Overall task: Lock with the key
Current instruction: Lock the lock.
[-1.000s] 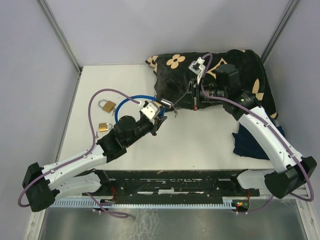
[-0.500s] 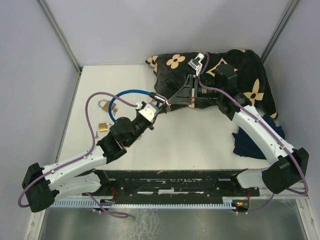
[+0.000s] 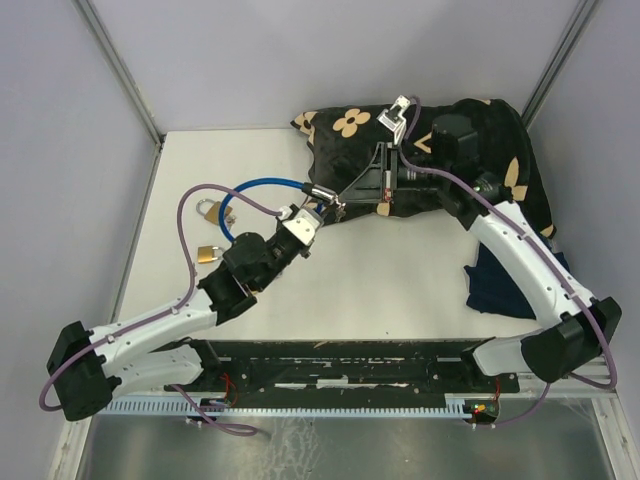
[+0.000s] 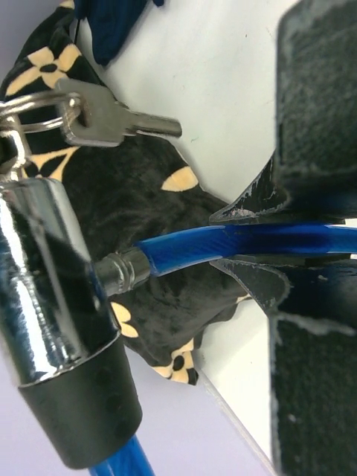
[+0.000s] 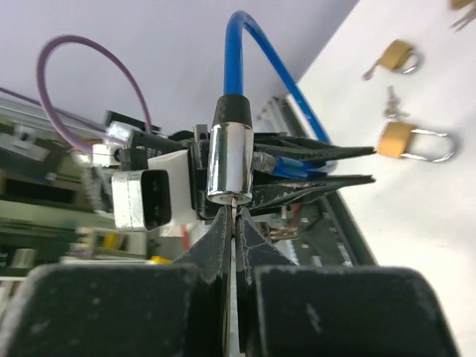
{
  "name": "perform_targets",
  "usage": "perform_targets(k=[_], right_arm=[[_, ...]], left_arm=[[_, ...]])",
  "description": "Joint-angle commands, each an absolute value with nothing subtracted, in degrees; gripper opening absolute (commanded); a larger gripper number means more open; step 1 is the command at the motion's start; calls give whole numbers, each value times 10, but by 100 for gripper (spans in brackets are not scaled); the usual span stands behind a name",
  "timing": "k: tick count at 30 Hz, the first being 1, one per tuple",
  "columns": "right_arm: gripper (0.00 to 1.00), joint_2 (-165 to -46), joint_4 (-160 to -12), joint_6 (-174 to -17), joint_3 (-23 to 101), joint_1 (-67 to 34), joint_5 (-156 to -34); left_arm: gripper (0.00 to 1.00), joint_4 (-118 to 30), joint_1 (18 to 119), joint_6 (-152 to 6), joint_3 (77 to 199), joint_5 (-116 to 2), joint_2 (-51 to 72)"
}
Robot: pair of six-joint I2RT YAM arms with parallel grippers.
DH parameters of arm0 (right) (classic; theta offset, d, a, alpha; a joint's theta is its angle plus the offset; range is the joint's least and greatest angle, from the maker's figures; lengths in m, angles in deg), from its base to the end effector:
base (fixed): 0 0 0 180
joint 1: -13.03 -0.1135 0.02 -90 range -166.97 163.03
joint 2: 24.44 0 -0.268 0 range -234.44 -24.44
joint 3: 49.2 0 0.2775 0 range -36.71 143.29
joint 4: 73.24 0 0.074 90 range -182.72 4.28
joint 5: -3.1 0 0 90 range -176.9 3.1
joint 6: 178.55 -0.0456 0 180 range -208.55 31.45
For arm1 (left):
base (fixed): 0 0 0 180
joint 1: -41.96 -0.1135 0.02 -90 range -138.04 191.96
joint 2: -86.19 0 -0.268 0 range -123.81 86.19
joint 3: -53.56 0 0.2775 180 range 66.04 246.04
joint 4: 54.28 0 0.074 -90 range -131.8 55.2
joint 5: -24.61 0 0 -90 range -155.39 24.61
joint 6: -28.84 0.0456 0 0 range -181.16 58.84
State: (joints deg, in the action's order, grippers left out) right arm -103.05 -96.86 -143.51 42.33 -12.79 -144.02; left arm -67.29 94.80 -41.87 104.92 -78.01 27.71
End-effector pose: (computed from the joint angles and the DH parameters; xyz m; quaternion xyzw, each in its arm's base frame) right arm 0.2845 0.1802 0.4199 -0.1251 0.7313 0.6435 0.1883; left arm 0.1729 -0.2116 0.3197 0.3260 0.5862 -0.1425 0.7278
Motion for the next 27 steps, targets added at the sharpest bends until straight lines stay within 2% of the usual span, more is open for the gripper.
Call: perform_targets(k=[1, 5, 8, 14, 20, 27], right_arm=[[2, -1032, -1236, -1110, 569, -134, -1376], [2, -1058, -1382, -943, 656, -143, -1301], [2, -1070, -1427, -890, 677, -161, -1280], [2, -1065, -1445, -865, 668, -185, -1255], [2, -1057, -1477, -779, 674, -234, -1151], [2, -1021, -1448, -674, 643, -299, -994]], left_arm=[[3, -636, 949, -444, 1096, -728, 275], [3, -581, 948, -477, 1120, -683, 267], [3, -567, 947, -496, 1133, -673, 260], [3, -587, 948, -523, 1140, -699, 265], [3, -617, 948, -565, 1144, -660, 271], [3, -613, 946, -598, 1155, -605, 247]])
